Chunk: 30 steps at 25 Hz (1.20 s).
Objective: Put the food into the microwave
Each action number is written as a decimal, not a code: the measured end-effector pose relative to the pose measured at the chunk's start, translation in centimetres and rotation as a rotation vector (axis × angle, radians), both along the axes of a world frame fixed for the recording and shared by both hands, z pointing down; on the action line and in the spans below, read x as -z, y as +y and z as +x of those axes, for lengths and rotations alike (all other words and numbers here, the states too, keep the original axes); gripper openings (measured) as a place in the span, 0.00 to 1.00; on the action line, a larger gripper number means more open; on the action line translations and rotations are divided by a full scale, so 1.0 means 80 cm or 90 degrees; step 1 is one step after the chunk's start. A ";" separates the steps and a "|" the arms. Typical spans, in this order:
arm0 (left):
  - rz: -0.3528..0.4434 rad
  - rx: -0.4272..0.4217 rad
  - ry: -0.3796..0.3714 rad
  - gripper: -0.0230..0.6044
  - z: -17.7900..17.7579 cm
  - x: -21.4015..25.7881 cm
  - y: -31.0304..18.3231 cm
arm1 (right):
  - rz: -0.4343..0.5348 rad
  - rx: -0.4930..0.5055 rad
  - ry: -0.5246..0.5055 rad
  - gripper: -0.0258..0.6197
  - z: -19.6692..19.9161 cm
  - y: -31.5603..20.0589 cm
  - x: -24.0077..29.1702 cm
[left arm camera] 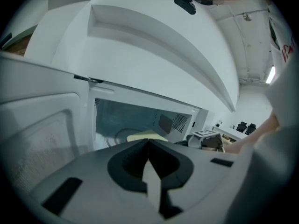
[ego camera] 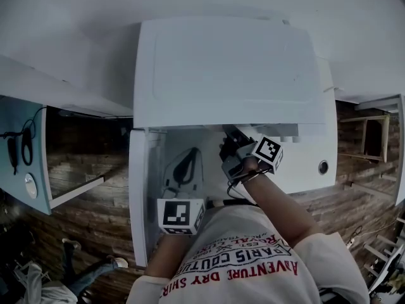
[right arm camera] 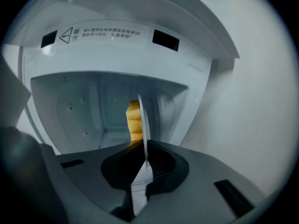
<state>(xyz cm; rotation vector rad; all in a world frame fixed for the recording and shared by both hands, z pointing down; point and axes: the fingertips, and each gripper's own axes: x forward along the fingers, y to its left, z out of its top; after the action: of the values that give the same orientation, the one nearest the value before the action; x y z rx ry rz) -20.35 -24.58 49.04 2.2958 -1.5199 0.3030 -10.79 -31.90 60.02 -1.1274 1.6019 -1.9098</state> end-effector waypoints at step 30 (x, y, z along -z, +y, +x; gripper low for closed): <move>-0.004 0.022 -0.002 0.05 -0.013 0.001 0.000 | 0.064 0.165 0.289 0.40 -0.039 -0.007 0.020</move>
<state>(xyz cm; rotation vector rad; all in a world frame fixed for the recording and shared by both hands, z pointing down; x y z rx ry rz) -21.37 -24.57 48.96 2.2629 -1.5561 0.3015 -13.94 -32.46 58.43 -1.4448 2.1519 -1.7821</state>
